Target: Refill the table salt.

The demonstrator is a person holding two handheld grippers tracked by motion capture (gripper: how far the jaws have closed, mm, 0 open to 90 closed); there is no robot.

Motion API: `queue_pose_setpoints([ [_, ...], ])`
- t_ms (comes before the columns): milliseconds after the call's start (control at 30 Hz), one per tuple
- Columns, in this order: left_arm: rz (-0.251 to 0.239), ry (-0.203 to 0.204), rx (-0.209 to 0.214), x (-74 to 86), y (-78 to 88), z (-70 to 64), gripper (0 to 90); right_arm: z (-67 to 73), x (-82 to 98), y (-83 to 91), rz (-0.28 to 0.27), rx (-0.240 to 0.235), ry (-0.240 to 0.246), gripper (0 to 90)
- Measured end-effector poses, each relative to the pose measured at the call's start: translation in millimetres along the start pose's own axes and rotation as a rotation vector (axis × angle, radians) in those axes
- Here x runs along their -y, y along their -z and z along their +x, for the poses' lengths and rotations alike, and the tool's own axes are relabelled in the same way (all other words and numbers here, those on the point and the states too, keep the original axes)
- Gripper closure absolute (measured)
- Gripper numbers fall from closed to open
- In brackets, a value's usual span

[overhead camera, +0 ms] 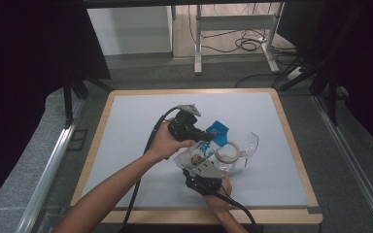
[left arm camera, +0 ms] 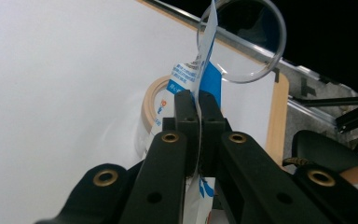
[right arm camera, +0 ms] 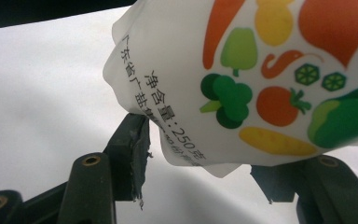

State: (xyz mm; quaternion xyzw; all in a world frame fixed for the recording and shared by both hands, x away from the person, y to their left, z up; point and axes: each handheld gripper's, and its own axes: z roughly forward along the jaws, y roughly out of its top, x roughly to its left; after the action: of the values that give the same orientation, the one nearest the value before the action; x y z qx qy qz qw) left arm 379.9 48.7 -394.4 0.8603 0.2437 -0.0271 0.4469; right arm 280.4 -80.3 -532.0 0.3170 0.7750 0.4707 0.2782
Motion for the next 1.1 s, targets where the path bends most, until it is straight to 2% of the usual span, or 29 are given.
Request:
queue_pose_setpoints([
  [267,0.011,0.0,-0.016,-3.4,-1.2,-2.1,90.0,-1.2,-0.9,-2.4,-0.003,0.004,0.0,43.5],
  [500,-0.003,-0.01,-0.033,-4.2,3.1,-10.0,90.0,-0.6,-2.6,-1.0,-0.015,0.017,0.01,43.4],
  [633,-0.017,-0.015,-0.038,-3.9,5.5,-14.3,90.0,0.2,-3.5,-0.9,-0.021,0.038,0.022,43.2],
  [733,-0.025,-0.02,-0.04,-3.8,7.1,-17.5,90.0,2.0,-4.4,-1.7,-0.022,0.067,0.059,41.5],
  [767,-0.028,-0.033,-0.049,-3.5,8.0,-20.1,90.0,2.5,-4.8,-2.1,-0.018,0.073,0.063,40.9],
  [900,-0.037,-0.056,-0.046,-2.9,9.5,-27.4,90.0,0.8,-5.9,-4.2,-0.02,0.09,0.059,40.8],
  [1100,-0.047,-0.057,-0.041,-3.1,13.4,-30.7,90.0,1.5,-7.5,-5.8,-0.027,0.119,0.07,41.1],
])
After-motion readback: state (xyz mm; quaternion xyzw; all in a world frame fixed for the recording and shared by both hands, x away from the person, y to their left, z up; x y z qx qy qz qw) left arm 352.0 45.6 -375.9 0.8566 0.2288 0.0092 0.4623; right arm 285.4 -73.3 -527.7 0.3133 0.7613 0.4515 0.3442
